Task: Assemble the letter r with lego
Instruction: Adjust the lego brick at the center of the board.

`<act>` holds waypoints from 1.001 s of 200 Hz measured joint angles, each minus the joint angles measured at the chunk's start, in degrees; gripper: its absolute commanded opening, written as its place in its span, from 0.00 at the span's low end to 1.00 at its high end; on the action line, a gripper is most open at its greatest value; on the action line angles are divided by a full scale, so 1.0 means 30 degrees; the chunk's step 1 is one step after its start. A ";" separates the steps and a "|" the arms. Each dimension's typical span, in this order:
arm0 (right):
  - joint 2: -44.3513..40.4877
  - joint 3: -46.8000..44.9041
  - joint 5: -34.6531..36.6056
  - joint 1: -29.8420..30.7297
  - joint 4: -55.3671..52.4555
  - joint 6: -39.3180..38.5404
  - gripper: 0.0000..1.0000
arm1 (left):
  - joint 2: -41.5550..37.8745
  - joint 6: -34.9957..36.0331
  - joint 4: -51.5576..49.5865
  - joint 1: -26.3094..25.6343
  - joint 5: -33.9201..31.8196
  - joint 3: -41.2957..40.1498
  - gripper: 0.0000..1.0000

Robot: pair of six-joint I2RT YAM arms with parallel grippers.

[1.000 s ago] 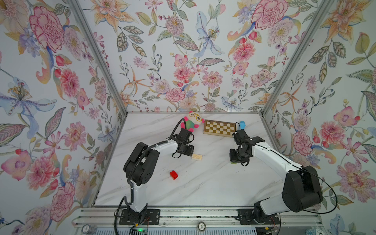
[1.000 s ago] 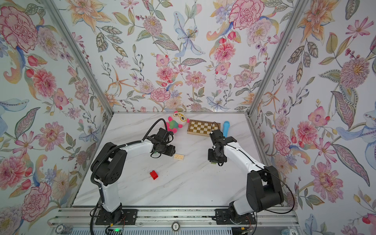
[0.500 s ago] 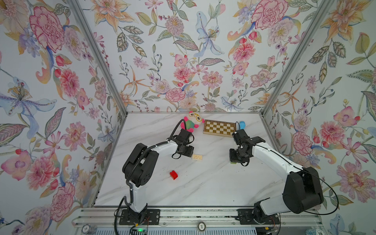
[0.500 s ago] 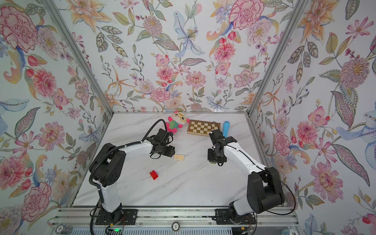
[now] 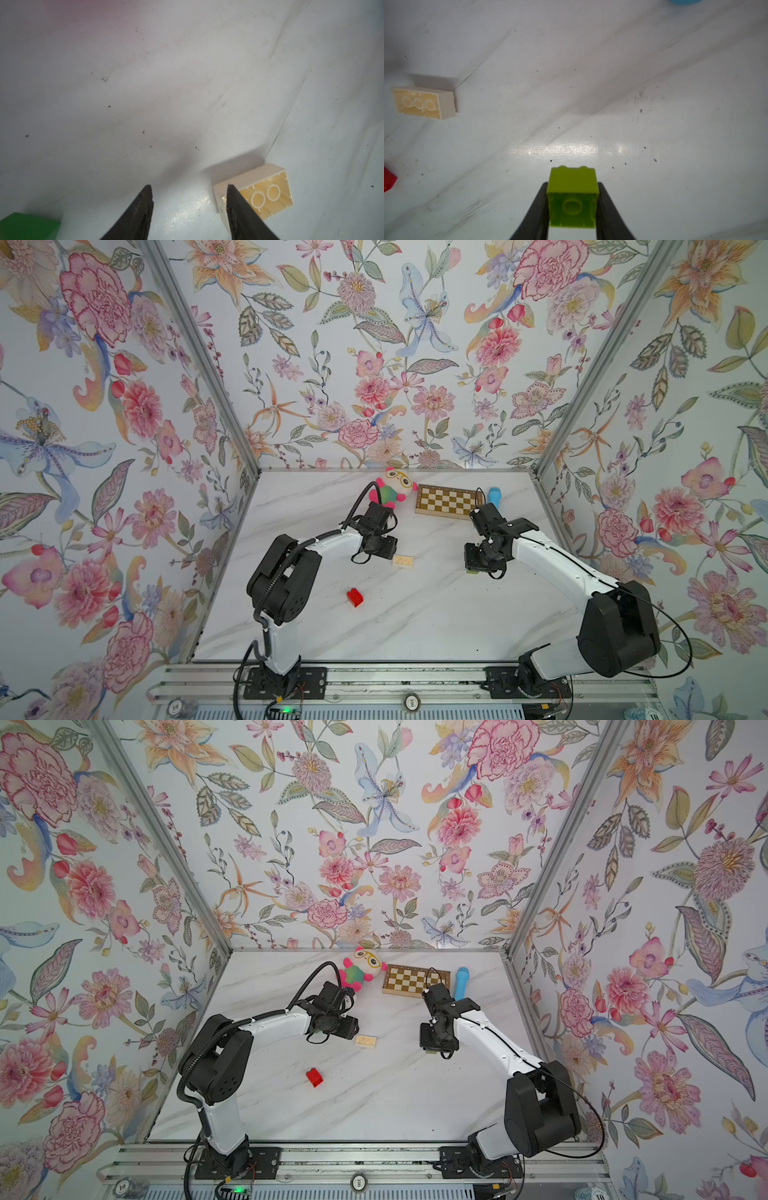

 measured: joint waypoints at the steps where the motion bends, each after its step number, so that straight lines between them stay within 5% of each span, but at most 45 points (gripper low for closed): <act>1: 0.0000 0.0000 0.0000 0.0000 0.0000 0.0007 0.32 | 0.0000 0.0000 0.0000 -0.0007 0.0000 0.0000 0.59; 200: -0.0379 0.0000 0.0000 0.0029 0.0000 0.0262 0.32 | 0.0051 -0.0066 -0.0138 -0.0321 -0.0015 -0.0488 0.55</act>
